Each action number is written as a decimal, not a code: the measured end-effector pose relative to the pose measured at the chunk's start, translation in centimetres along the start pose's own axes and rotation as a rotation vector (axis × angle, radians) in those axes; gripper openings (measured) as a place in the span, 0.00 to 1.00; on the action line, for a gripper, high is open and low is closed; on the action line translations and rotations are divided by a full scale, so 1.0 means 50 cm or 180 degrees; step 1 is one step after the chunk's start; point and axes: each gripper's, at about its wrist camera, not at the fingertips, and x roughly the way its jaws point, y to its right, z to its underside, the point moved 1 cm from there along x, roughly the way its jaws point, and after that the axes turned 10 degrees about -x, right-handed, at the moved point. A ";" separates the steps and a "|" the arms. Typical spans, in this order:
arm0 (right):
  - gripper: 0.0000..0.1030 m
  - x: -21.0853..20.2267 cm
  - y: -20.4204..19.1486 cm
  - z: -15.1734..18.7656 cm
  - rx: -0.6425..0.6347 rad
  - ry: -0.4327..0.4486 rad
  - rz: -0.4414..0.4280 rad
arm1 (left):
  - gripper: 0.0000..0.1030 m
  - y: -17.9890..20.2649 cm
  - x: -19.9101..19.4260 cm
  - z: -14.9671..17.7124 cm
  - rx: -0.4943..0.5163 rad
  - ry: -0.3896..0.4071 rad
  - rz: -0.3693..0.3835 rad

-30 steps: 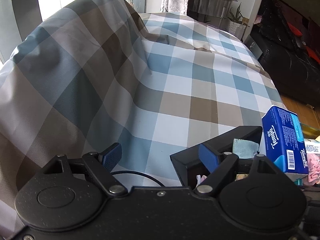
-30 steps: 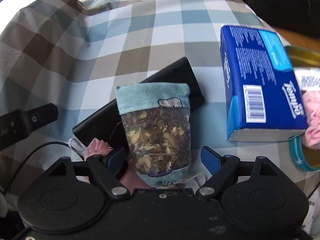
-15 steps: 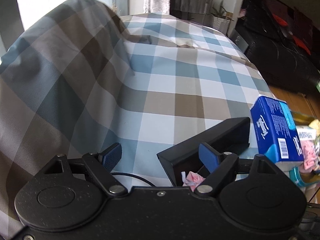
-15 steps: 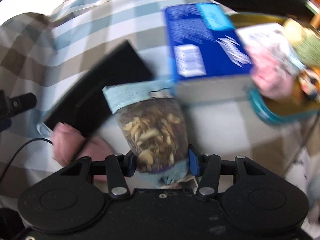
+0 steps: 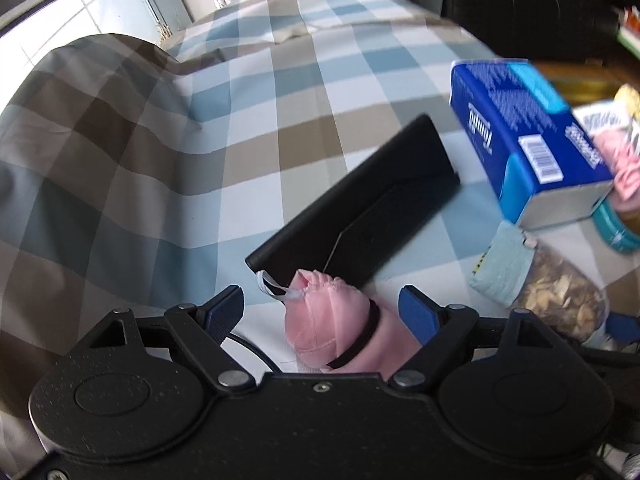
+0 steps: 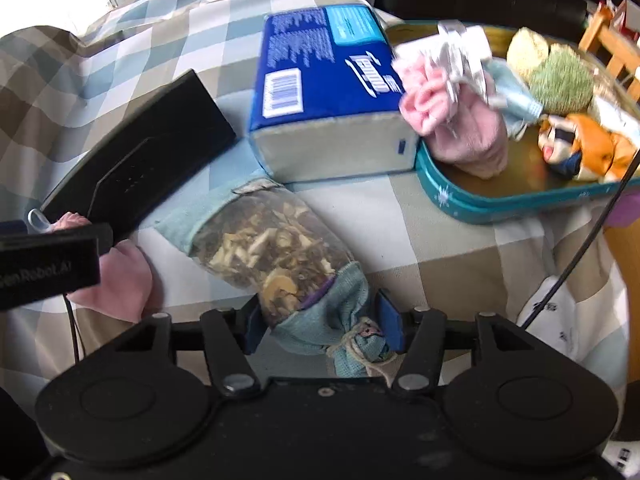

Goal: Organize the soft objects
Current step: 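Grasp the pink cloth pouch with the left gripper while the right gripper holds the mesh bag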

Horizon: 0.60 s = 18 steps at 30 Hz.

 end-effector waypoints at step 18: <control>0.88 0.025 -0.008 0.007 -0.0436 0.0160 0.0151 | 0.96 0.027 0.092 -0.002 0.0167 -0.0602 -0.0234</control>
